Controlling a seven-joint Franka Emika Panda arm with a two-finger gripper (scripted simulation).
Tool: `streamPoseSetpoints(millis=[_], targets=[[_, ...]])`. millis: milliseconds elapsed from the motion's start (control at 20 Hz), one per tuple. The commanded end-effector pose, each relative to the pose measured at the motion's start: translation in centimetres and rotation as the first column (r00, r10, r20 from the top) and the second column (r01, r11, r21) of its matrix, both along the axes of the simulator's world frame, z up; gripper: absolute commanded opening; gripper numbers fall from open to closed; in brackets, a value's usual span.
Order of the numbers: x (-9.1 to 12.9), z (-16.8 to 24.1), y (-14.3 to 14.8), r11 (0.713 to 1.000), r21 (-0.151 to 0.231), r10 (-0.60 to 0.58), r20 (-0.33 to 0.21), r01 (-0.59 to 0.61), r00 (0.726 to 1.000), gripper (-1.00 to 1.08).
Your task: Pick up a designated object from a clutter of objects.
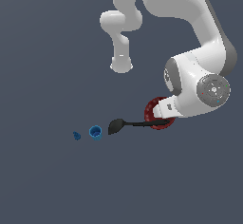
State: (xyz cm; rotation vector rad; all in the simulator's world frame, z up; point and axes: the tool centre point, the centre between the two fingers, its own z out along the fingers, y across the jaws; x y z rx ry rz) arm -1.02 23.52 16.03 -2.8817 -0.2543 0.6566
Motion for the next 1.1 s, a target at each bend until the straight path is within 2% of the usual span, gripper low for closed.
streamPoseSetpoints(millis=[0, 250, 500, 750, 1050], targets=[[1.0, 2.4, 0.1, 1.000, 0.016, 0.022, 0.090, -0.023, 0.996, -1.00], [2.2, 7.0, 0.1, 0.997, 0.040, 0.059, 0.267, -0.073, 0.962, -1.00], [2.6, 11.5, 0.0, 0.991, 0.054, 0.087, 0.424, -0.121, 0.901, -1.00], [2.2, 15.7, -0.2, 0.984, 0.060, 0.105, 0.562, -0.168, 0.820, -1.00], [1.0, 20.3, -0.7, 0.974, 0.059, 0.116, 0.702, -0.220, 0.703, -1.00]])
